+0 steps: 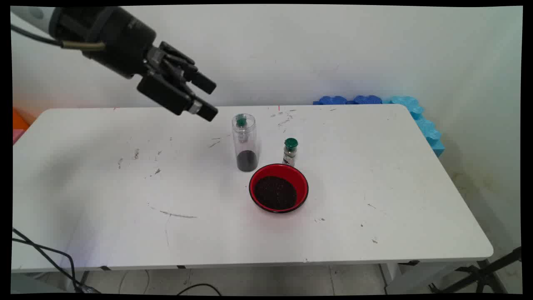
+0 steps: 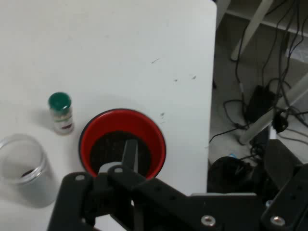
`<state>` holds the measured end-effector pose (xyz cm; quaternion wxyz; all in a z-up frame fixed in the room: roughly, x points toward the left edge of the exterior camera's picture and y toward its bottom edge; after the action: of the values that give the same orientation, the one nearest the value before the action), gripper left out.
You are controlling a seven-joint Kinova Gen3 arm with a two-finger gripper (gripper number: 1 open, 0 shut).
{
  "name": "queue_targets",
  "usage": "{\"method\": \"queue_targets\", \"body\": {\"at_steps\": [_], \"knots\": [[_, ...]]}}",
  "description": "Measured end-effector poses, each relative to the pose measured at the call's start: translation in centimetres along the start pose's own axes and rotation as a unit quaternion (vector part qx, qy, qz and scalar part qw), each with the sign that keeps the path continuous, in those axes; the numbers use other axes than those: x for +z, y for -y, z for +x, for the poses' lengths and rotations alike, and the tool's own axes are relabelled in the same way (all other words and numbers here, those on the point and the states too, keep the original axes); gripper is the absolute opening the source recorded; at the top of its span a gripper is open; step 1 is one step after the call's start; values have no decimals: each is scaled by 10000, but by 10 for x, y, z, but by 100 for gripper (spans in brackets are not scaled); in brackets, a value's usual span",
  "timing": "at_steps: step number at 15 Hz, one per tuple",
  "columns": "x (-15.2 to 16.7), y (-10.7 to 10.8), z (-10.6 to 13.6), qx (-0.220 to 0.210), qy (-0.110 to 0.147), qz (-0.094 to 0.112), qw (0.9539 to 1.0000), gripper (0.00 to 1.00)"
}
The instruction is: Pick up the black seasoning powder from the table
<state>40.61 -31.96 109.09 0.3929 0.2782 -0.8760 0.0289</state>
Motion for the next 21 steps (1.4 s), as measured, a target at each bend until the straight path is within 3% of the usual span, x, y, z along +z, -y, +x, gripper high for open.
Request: {"method": "queue_targets", "body": {"at_steps": [13,21], "knots": [[-16,22,-128,-332,166,857,9956,100],[8,29,-165,-565,132,1315,9896,100]]}}
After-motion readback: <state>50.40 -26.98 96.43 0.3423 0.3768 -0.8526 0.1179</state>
